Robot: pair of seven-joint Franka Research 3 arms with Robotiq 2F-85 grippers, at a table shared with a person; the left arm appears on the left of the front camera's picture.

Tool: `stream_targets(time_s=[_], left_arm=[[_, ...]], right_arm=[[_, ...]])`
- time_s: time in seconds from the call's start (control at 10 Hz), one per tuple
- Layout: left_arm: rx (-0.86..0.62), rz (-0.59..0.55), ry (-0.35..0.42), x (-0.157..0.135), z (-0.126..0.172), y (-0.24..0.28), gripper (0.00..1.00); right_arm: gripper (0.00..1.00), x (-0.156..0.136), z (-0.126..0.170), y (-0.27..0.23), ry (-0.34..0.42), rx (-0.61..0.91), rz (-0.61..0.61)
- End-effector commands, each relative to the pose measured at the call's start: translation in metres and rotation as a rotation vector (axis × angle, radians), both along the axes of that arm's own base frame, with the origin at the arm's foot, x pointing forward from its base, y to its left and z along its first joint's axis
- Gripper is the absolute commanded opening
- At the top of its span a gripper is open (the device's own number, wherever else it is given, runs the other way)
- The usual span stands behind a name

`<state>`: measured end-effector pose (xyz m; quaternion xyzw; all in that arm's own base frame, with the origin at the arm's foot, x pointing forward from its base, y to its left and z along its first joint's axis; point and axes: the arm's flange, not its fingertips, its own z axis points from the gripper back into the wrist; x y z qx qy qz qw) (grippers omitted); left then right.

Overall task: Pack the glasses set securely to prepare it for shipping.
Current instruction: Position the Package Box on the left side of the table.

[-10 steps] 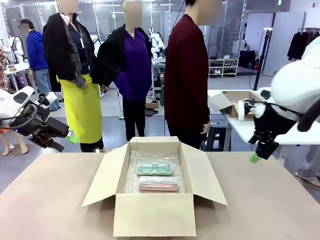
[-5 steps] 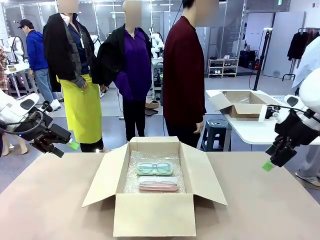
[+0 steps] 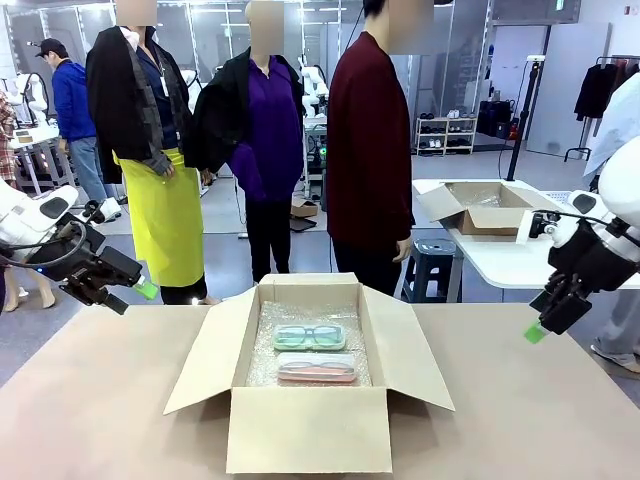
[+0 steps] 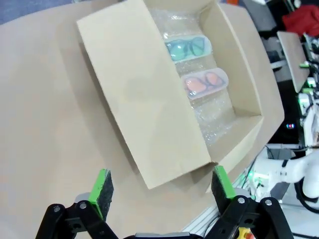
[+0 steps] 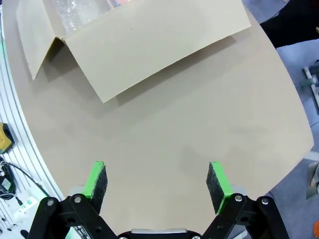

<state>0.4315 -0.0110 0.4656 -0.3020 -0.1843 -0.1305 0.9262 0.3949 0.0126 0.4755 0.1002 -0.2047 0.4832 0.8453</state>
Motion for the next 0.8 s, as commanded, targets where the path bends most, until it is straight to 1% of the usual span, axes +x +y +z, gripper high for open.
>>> stream_targets(time_s=[0.0, 0.1, 0.2, 0.4, 0.5, 0.6, 0.7], left_arm=[[-0.075, 0.114, 0.106, 0.043, -0.033, 0.005, 1.00], [-0.102, 0.161, 0.095, 0.051, -0.054, 0.012, 1.00], [-0.150, 0.181, 0.141, 0.058, -0.067, 0.017, 1.00], [-0.184, 0.183, 0.257, 0.071, -0.102, 0.018, 1.00], [-0.242, 0.164, 0.313, 0.077, -0.117, 0.015, 1.00], [-0.274, 0.138, 0.355, 0.079, -0.124, 0.014, 1.00], [-0.290, 0.140, 0.374, 0.080, -0.135, 0.010, 1.00]], right_arm=[[1.00, 0.001, 0.002, 0.000, -0.010, -0.013, 0.015], [1.00, 0.001, 0.002, 0.000, -0.010, -0.013, 0.015], [1.00, 0.001, 0.002, 0.000, -0.010, -0.013, 0.015], [1.00, 0.001, 0.002, 0.000, -0.010, -0.013, 0.015], [1.00, 0.001, 0.002, 0.000, -0.010, -0.013, 0.015], [1.00, 0.001, 0.002, 0.000, -0.010, -0.013, 0.015], [1.00, 0.001, 0.002, 0.000, -0.010, -0.013, 0.015]])
